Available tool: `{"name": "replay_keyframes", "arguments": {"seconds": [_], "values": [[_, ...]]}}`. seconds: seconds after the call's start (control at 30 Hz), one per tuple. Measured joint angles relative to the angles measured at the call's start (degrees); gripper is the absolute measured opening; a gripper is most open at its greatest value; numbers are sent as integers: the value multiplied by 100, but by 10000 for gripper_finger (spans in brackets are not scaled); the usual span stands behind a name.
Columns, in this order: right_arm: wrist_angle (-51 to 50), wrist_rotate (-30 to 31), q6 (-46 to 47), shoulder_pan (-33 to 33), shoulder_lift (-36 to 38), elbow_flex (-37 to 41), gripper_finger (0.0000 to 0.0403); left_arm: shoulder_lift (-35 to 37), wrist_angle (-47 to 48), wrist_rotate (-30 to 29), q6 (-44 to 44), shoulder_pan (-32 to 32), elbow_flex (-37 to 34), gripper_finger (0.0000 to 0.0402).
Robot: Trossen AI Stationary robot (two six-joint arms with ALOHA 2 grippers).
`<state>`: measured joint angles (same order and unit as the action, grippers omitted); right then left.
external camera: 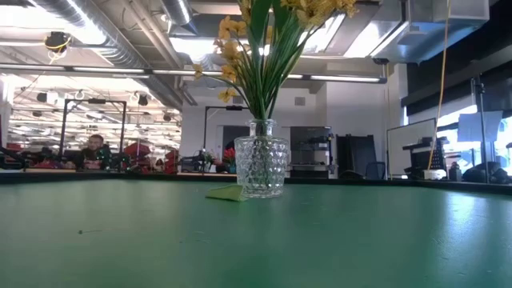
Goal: Sort flowers into vase by color
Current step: Put the red flowers into the blue vase
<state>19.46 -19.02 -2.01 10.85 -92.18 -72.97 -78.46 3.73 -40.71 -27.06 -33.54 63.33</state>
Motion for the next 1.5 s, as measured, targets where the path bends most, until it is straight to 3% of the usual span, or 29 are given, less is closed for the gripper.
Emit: {"name": "replay_keyframes", "arguments": {"seconds": [0.47, 0.7, 0.9, 1.1, 1.3, 1.5], "values": [[-2023, 1089, -979, 0, 1186, 4, 214, 0, 63, -395, 21, 2, 0, 242], [-2637, 1107, -1165, 4, 2195, -6, 214, 171, 284, -686, 65, -101, -11, 242], [-3478, 793, -1207, 237, 2738, -19, 214, 550, 843, -1426, 17, -513, -12, 242], [-3981, 1272, -1333, 1157, 2399, 94, 214, 583, 1509, -1828, -617, -752, -15, 242], [-3718, 2185, -1301, 1885, 1688, 415, 214, 370, 2090, -1824, -1524, -752, -17, 242], [-3361, 2515, -991, 2246, 777, 455, 214, 178, 2082, -1818, -1819, -754, -17, 242]]}}
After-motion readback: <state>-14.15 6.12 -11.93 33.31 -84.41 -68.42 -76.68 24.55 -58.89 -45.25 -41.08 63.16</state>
